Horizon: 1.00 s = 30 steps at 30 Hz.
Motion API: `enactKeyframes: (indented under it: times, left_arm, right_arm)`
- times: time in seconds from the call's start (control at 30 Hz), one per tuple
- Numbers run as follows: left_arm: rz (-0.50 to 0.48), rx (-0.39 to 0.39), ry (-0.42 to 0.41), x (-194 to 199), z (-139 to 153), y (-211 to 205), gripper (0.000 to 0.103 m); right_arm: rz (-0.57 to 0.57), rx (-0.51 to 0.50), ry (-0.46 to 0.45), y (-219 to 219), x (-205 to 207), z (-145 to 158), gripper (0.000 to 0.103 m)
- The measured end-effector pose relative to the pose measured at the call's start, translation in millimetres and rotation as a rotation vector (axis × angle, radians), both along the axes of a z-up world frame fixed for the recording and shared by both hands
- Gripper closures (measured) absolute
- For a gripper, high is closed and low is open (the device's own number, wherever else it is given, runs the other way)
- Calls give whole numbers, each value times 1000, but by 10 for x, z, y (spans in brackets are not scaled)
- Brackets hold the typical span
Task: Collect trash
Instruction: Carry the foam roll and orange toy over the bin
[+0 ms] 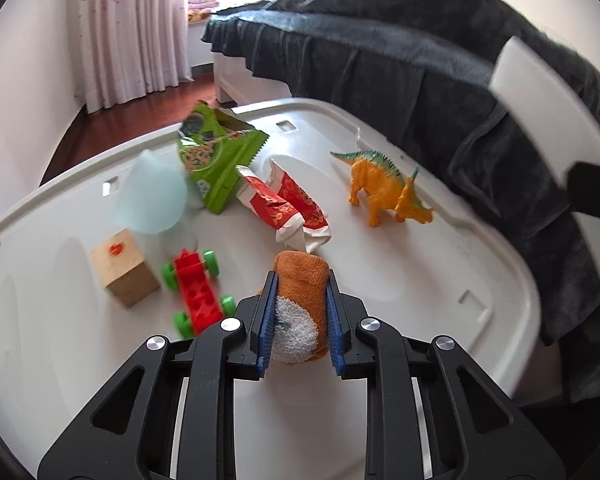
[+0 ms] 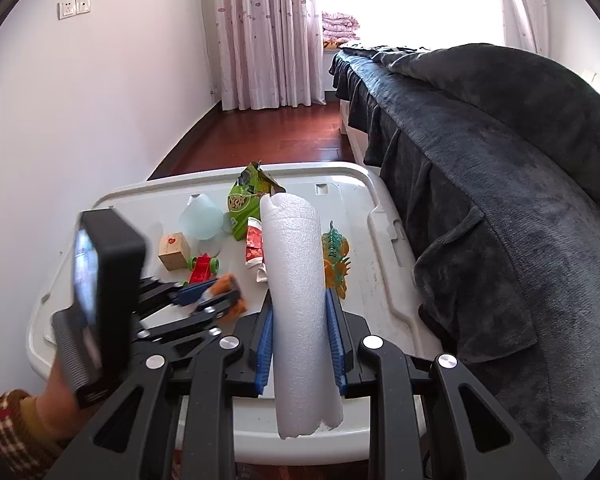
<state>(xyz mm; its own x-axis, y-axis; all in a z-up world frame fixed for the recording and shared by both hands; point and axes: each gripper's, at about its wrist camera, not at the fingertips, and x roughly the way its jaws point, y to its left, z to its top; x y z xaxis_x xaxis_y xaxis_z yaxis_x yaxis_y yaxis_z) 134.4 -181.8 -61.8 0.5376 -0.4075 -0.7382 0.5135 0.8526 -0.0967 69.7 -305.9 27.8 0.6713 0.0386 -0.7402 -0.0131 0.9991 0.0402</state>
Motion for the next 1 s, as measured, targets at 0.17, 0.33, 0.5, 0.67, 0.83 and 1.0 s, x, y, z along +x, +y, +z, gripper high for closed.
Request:
enactKeyframes:
  times: [0.17,0.33,0.5,0.67,0.83,1.0]
  left_arm:
    - [79,-2,-27,-379,283,283,81]
    - [225,7,-35,-903,491,811,81]
    - [374,12,-23,-1483,499,1356,81]
    - [469,12,-1,-1986,341,1678,81]
    - [504,6,14,-2312,201,1811,81]
    - [527,8,30,-2400,80,1819,81]
  right_arm:
    - [22,-8,-19,120,-74,89,79]
    - [73,-11,-40,431,-322,183,79]
    - [122,3,-16,791,-785,60,79]
    - [162,-5,66,1153,-1352,-342,79]
    - [163,-33,157,1333,-1731,-764,79]
    - [126,-63,180,1310,-1790,-938,79]
